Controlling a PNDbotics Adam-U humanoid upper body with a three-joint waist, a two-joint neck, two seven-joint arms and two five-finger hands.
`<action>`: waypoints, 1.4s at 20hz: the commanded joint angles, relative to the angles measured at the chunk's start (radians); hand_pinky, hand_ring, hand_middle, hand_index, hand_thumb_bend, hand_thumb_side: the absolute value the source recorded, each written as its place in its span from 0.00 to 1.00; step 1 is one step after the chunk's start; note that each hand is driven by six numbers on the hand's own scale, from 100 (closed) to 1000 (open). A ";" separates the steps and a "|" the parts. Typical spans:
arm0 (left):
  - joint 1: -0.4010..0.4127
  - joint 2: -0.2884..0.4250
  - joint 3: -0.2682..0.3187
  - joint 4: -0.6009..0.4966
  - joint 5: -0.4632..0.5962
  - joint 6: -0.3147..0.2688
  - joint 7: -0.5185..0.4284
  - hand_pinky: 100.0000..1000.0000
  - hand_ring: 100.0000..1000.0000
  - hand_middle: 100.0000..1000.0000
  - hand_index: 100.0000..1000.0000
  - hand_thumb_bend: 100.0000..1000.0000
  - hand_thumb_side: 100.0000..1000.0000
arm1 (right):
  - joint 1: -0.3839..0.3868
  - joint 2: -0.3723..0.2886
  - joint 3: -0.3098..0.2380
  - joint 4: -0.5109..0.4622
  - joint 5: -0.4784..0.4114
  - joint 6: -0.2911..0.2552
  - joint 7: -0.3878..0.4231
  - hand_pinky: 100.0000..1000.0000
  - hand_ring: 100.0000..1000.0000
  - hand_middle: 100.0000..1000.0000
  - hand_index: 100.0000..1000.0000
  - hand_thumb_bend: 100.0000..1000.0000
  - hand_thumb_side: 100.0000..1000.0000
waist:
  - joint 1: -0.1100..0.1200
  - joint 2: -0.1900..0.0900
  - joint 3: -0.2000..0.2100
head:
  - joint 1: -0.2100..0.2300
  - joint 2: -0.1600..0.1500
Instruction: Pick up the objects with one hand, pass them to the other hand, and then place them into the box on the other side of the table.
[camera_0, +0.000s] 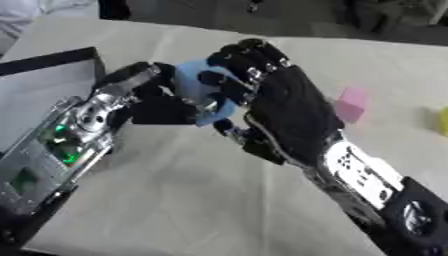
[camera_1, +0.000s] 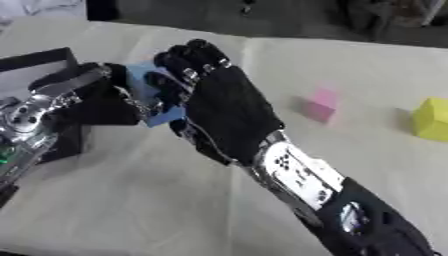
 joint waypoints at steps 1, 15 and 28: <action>-0.009 0.022 0.018 0.002 -0.006 -0.008 0.010 0.58 0.42 0.28 0.34 0.00 0.29 | -0.009 -0.016 -0.007 -0.021 0.006 0.000 0.011 0.75 0.77 0.74 0.78 0.37 0.13 | 0.003 -0.020 0.001 | 0.001 -0.015; 0.115 0.214 0.173 0.034 -0.042 -0.090 0.100 0.59 0.43 0.30 0.35 0.00 0.29 | 0.014 -0.104 -0.036 -0.021 -0.027 0.024 -0.028 0.76 0.78 0.75 0.80 0.36 0.12 | 0.002 -0.017 0.000 | 0.051 -0.007; 0.205 0.352 0.283 0.158 0.028 -0.129 0.160 0.61 0.45 0.31 0.37 0.00 0.32 | 0.070 -0.257 -0.212 -0.021 -0.188 0.161 -0.171 0.76 0.76 0.73 0.77 0.30 0.10 | -0.020 -0.011 -0.025 | 0.101 -0.017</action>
